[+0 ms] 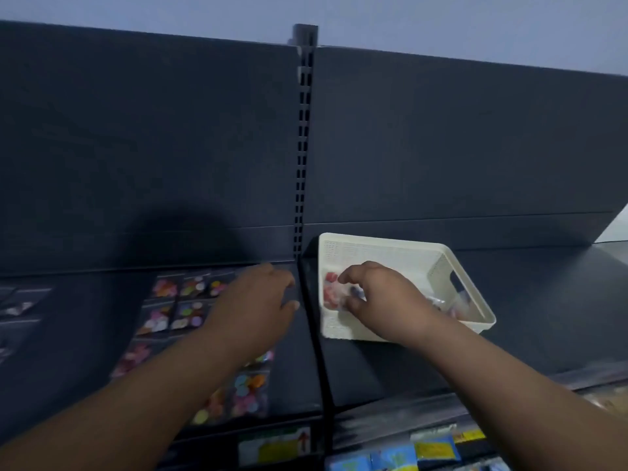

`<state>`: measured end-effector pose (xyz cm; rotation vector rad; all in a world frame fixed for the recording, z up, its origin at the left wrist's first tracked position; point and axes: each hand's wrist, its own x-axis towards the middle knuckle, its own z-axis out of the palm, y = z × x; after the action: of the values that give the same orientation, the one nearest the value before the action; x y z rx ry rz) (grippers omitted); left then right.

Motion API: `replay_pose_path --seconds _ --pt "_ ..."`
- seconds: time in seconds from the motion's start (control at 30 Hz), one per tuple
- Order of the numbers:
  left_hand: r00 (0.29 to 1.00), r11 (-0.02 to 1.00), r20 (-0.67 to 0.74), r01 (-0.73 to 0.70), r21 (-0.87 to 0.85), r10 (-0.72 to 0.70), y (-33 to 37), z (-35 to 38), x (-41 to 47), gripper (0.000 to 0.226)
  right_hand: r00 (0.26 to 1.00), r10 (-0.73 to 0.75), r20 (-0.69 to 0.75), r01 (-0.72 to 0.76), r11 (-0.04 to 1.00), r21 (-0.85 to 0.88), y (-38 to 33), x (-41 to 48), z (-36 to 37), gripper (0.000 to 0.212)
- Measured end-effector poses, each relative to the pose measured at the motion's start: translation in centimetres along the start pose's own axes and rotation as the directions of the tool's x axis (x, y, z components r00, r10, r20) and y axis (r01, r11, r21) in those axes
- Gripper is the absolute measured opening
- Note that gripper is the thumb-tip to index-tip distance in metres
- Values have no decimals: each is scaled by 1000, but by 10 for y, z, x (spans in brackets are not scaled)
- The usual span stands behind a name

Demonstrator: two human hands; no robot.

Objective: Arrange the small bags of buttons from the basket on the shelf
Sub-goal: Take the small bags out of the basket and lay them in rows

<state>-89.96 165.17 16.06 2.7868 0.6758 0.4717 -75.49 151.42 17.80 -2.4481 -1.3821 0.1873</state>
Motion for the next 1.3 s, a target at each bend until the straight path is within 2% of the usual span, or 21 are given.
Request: replay_pose_path --seconds 0.13,0.27,0.37,0.5,0.67,0.73,0.83,0.9,0.97,1.03,1.1,1.17,1.3 --pt "1000 1000 6 -5 -20 5 41 25 39 28 997 49 66 -49 999 -7 57 14 -20 38" --pt "998 998 56 39 -54 -36 74 47 66 32 973 113 202 -111 994 -19 105 31 -26 46" --pt "986 991 137 106 -79 -95 89 59 79 34 950 105 295 -84 993 -84 129 47 -25 56" --pt "964 984 221 165 -59 -149 95 67 93 35 900 64 431 -45 998 -54 142 70 -17 79" --pt "940 979 292 198 -47 -176 89 76 108 33 894 19 447 18 997 -77 144 91 7 94" --pt "924 971 318 236 -36 -212 87 81 119 29 901 14 434 18 997 -70 147 94 13 88" --pt "907 970 356 245 -5 -227 84 94 136 23 908 11 418 -22 1000 21 150 96 18 48" --pt "900 976 382 215 31 -210 83 104 145 22 913 -4 409 1 1000 8 152 96 16 20" --pt "891 985 420 153 85 -174 82 114 153 29 916 -8 400 -6 999 34 156 96 13 6" --pt "880 981 452 71 178 -146 83 122 158 43 936 15 352 -65 989 130 164 96 11 4" --pt "888 975 445 17 219 -116 85 127 161 37 956 49 289 -129 956 265 172 97 6 6" --pt "898 989 433 11 151 -76 86 131 164 24 960 95 262 -198 895 400 180 98 0 10" --pt "906 999 421 48 -5 -42 88 135 166 29 948 142 284 -290 754 589 184 99 -9 17"
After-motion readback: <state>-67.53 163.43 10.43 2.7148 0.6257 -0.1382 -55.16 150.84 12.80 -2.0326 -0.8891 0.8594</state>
